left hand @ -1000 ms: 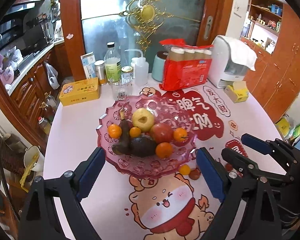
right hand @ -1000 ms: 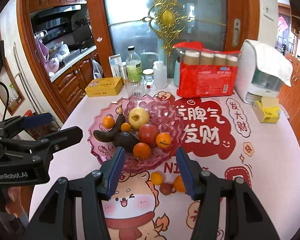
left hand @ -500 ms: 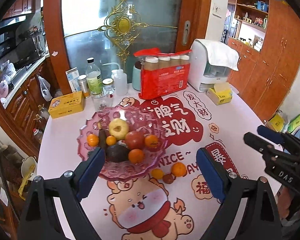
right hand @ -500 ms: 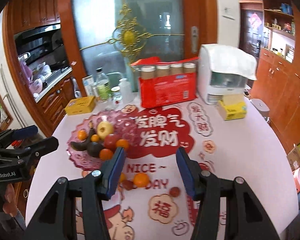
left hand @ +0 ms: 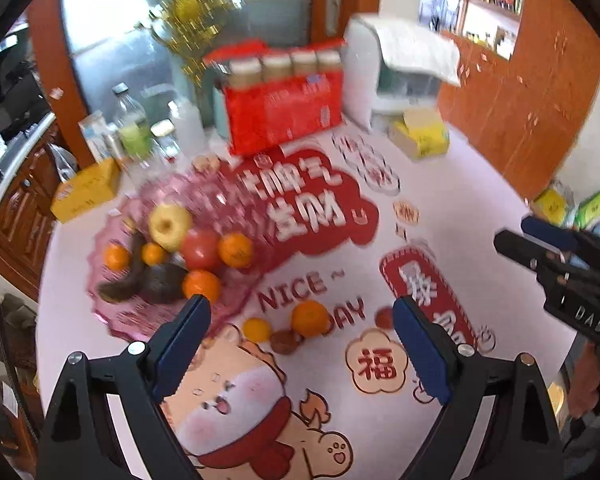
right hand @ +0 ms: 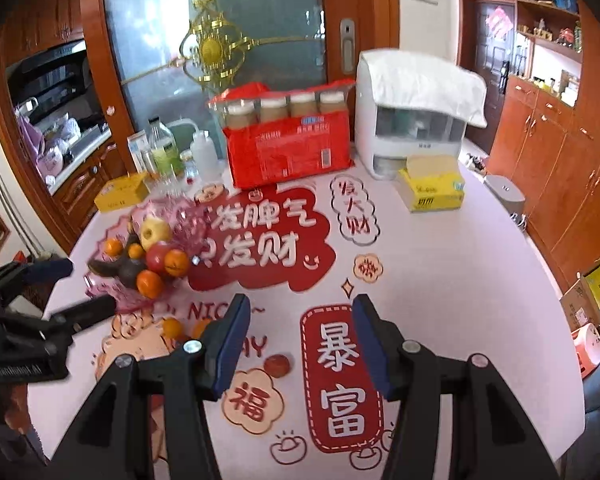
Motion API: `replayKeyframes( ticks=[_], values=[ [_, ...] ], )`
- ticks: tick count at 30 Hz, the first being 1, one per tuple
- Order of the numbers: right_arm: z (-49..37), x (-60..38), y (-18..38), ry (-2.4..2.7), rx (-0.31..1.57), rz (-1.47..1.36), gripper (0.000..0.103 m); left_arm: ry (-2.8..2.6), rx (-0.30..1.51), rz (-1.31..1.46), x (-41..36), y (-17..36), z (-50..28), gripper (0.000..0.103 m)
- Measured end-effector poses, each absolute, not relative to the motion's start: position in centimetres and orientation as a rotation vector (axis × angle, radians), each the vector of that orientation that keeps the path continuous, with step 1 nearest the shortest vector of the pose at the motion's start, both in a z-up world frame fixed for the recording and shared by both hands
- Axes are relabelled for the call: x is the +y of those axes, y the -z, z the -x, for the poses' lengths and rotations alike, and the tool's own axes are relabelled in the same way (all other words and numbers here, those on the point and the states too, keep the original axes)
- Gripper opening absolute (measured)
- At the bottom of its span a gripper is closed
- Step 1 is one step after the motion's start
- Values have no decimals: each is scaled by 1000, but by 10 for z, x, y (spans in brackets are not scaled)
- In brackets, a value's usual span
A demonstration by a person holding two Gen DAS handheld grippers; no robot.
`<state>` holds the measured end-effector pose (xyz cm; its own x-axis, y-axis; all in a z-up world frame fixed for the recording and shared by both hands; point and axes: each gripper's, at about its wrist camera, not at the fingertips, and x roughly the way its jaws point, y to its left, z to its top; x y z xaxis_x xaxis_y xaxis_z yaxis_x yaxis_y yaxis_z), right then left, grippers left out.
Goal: Organize fruits
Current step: 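Withdraw both open tools from the bowl toward the remaining fruits, then grasp a mandarin with the left tool while the right tool grasps a lychee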
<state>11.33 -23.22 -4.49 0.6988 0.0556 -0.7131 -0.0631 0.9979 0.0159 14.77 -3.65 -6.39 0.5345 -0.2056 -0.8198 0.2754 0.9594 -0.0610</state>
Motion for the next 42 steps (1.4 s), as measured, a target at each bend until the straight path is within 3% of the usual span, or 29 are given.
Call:
replayKeyframes(
  ticks=[9,16,24,30,36,42],
  values=[
    [-132,-228,129,-185,928,122,54,294,1077,-87,-58,150,-165,88],
    [-145,-216,190,-274,1048,159,54,272,1122,-57,-57,177,-184,81],
    [-164,-209,212,-323,1071,156,53,272,1154,-100,-74,197,-200,73],
    [-172,-208,220,-399,1098,108,31,272,1172,-113,-77,206,-209,67],
    [-179,-219,219,-380,1107,58,31,274,1199,-109,-77,218,-216,56],
    [-183,-239,218,-349,1114,-10,30,274,1220,-124,-78,228,-219,53]
  ],
)
